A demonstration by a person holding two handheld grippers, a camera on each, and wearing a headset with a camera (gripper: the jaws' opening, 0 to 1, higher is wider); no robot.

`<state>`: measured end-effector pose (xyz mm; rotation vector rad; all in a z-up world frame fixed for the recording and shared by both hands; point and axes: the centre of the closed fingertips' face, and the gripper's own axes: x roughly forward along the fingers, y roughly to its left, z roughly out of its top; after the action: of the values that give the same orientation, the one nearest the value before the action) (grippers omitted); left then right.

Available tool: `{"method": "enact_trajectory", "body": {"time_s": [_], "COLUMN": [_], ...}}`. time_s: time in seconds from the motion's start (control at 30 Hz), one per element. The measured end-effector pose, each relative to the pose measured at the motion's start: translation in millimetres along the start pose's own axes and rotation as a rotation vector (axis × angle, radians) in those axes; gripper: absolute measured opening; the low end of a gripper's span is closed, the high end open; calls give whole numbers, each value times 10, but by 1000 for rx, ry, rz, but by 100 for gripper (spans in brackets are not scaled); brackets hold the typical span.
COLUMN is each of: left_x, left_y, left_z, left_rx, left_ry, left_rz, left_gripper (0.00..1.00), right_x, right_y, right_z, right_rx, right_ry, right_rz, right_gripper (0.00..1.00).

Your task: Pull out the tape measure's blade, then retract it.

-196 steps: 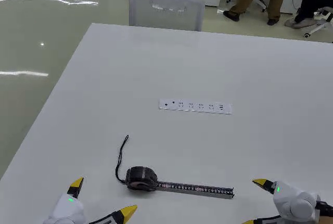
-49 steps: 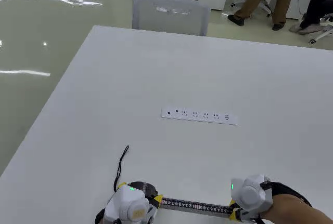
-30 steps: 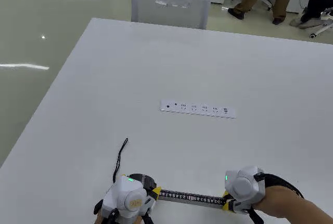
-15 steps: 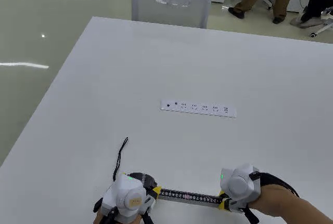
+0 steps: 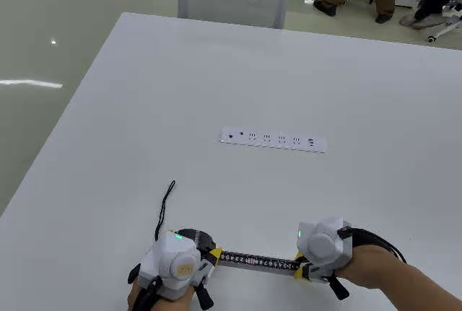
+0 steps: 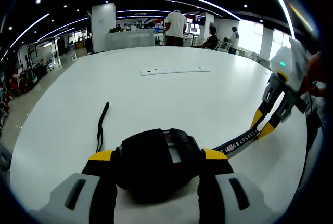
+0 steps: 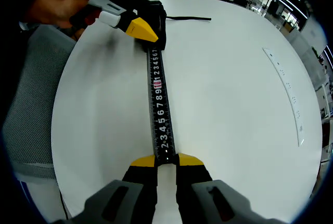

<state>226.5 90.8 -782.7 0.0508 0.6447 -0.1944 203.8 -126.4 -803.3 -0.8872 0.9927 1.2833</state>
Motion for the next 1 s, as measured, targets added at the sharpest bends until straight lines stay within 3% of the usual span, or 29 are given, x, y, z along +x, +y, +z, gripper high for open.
{"method": "enact_trajectory", "body": {"time_s": [0.37,0.53,1.0], "left_x": [8,-61,-35], "left_y": [1,-26,-12], "left_z": [-12,31,24], "left_rx": [0,-1,-2], "left_ry": [8,10,14], "left_rz": [-7,-9,-12], "left_gripper": [58,58,58], "right_x": [25,70,107], "right_y": [-1,-25,-47], "right_z": [47,110,238], "right_rx": [-2,11,7], "right_ry": [8,-14,-29], "right_rz": [-2,-9,9], "right_gripper": [11,11,11]}}
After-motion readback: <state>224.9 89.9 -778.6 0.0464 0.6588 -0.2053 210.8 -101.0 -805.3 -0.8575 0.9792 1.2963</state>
